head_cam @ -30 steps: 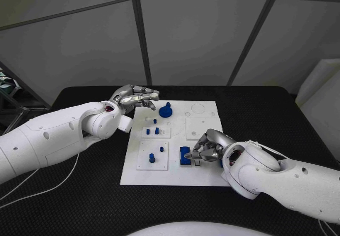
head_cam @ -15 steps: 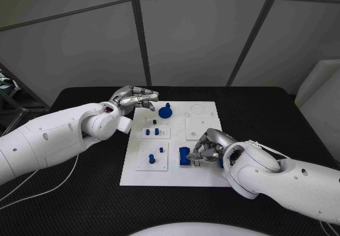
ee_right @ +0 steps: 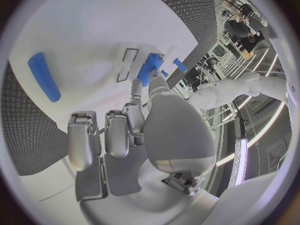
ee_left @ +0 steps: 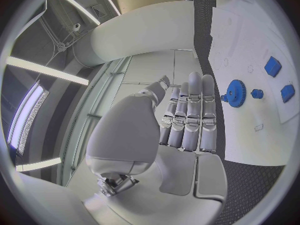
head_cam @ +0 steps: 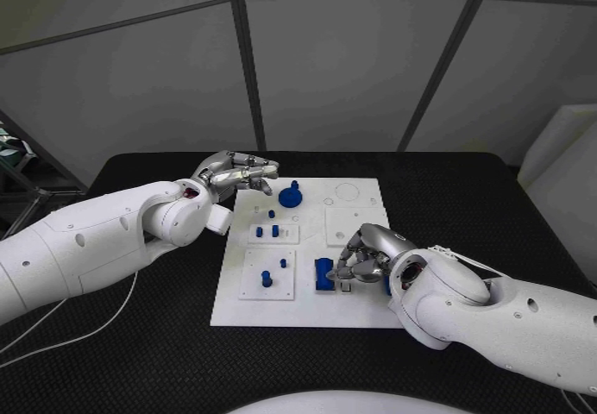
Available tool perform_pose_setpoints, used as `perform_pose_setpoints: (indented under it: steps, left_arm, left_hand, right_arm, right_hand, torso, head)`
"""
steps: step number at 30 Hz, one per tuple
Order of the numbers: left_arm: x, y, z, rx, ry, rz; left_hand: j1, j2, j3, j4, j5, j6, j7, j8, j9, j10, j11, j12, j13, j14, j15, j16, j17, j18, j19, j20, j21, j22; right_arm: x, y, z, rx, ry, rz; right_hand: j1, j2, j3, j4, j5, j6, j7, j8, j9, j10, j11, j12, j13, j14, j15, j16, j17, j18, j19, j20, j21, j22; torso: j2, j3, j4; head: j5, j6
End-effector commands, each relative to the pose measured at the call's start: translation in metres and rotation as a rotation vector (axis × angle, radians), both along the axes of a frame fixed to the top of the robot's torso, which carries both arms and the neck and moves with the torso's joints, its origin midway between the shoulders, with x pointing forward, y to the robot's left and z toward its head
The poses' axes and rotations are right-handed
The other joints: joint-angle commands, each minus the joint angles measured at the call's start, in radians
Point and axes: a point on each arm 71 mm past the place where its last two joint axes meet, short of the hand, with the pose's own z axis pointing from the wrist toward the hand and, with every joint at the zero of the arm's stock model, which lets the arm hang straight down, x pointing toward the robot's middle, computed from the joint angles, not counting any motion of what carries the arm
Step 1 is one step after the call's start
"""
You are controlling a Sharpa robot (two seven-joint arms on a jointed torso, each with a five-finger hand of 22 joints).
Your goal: Assemble the parts on the task board
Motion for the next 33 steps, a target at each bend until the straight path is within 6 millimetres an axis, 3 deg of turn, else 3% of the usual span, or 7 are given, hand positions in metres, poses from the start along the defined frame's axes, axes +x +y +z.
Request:
perform_pose_setpoints:
  steps: [1, 10, 12, 17, 21, 27, 33]
  left_arm:
    - [0.0, -0.001, 0.002, -0.009, -0.006, -0.009]
    - [0.0, 0.0, 0.001, -0.007, -0.007, -0.006]
    - [0.0, 0.0, 0.001, -0.008, -0.008, -0.005]
    - [-0.001, -0.001, 0.001, -0.01, -0.016, -0.003]
    - [-0.001, -0.001, 0.002, -0.013, -0.022, -0.004]
    - [-0.002, -0.002, 0.001, -0.015, -0.023, -0.005]
    - [-0.002, -0.002, 0.0, -0.016, -0.021, -0.006]
  left_hand:
    - [-0.002, -0.005, -0.005, 0.0, -0.004, -0.008, -0.002, -0.006, -0.002, -0.006, 0.0, -0.003, 0.001, -0.003, 0.001, -0.006, -0.001, -0.015, 0.007, 0.002, -0.005, -0.002]
    - [-0.002, -0.005, -0.005, 0.0, -0.004, -0.008, -0.002, -0.006, -0.002, -0.006, 0.0, -0.003, 0.001, -0.003, 0.001, -0.006, -0.001, -0.015, 0.007, 0.002, -0.005, -0.002]
    - [-0.002, -0.005, -0.005, 0.0, -0.004, -0.008, -0.002, -0.006, -0.002, -0.006, 0.0, -0.003, 0.001, -0.003, 0.001, -0.006, -0.001, -0.015, 0.007, 0.002, -0.005, -0.002]
    - [-0.001, -0.005, -0.005, -0.001, -0.004, -0.008, -0.003, -0.006, -0.002, -0.006, 0.0, -0.002, 0.001, -0.003, 0.001, -0.006, -0.001, -0.015, 0.008, 0.002, -0.006, -0.002]
    - [-0.001, -0.005, -0.005, -0.001, -0.004, -0.008, -0.003, -0.006, -0.002, -0.006, 0.0, -0.002, 0.001, -0.003, 0.001, -0.006, -0.001, -0.015, 0.008, 0.002, -0.006, -0.002]
    - [-0.001, -0.005, -0.005, -0.001, -0.004, -0.008, -0.003, -0.006, -0.002, -0.006, 0.0, -0.002, 0.001, -0.003, 0.001, -0.006, -0.001, -0.015, 0.008, 0.002, -0.006, -0.002]
    - [-0.001, -0.005, -0.005, -0.001, -0.004, -0.008, -0.003, -0.006, -0.002, -0.006, 0.0, -0.002, 0.001, -0.003, 0.001, -0.006, -0.001, -0.015, 0.008, 0.002, -0.006, -0.002]
  right_arm:
    - [-0.002, -0.004, 0.005, 0.042, -0.036, -0.004]
    - [-0.004, -0.041, 0.019, 0.151, 0.015, -0.055]
    - [-0.002, -0.053, 0.02, 0.147, 0.016, -0.064]
    - [0.002, -0.08, 0.022, 0.109, -0.006, -0.081]
    - [0.002, -0.097, 0.024, 0.054, -0.037, -0.094]
    - [0.0, -0.106, 0.021, -0.039, -0.021, -0.104]
    - [-0.005, -0.104, 0.009, -0.114, 0.056, -0.094]
  right_hand:
    - [-0.016, 0.006, -0.016, 0.004, 0.009, 0.001, 0.002, -0.011, 0.001, -0.002, -0.004, 0.0, -0.005, 0.071, -0.004, 0.0, 0.125, -0.013, 0.099, -0.007, -0.001, 0.259]
    - [-0.023, 0.019, -0.033, 0.0, 0.027, -0.058, 0.023, -0.044, -0.008, -0.017, 0.013, -0.024, -0.025, 0.069, 0.008, -0.007, 0.117, -0.01, 0.095, 0.002, -0.013, 0.251]
    - [-0.01, 0.03, -0.034, -0.011, 0.077, -0.096, 0.032, -0.045, -0.024, -0.023, 0.02, -0.036, -0.035, 0.068, 0.014, -0.01, 0.114, -0.01, 0.094, 0.007, -0.015, 0.25]
    - [0.039, 0.057, -0.029, -0.042, 0.119, -0.163, 0.052, -0.047, -0.084, -0.036, 0.035, -0.071, -0.063, 0.066, 0.026, -0.017, 0.108, -0.01, 0.094, 0.018, -0.014, 0.251]
    - [0.04, 0.069, -0.038, -0.047, 0.122, -0.136, 0.047, -0.041, -0.113, -0.03, 0.032, -0.07, -0.063, 0.067, 0.027, -0.016, 0.109, -0.011, 0.096, 0.022, -0.009, 0.254]
    - [0.02, 0.078, -0.063, -0.042, 0.122, -0.086, 0.036, -0.037, -0.136, -0.024, 0.024, -0.073, -0.066, 0.067, 0.02, -0.016, 0.11, -0.011, 0.096, 0.018, -0.008, 0.254]
    - [-0.022, 0.062, -0.094, -0.02, 0.12, -0.076, 0.036, -0.039, -0.143, -0.032, 0.025, -0.092, -0.081, 0.065, 0.02, -0.025, 0.1, -0.008, 0.091, 0.017, -0.022, 0.246]
  torso:
    - [-0.001, 0.0007, -0.0014]
    - [-0.003, 0.0003, -0.002]
    - [-0.002, 0.0002, -0.002]
    - [0.0, -0.0009, -0.0015]
    - [0.002, 0.0021, -0.0039]
    - [0.001, 0.0027, -0.0069]
    - [0.0, 0.003, -0.0073]
  head:
    - [0.001, 0.003]
    - [-0.006, 0.008]
    - [-0.009, 0.01]
    - [-0.026, 0.012]
    - [-0.033, 0.012]
    - [-0.046, 0.008]
    - [-0.051, 0.005]
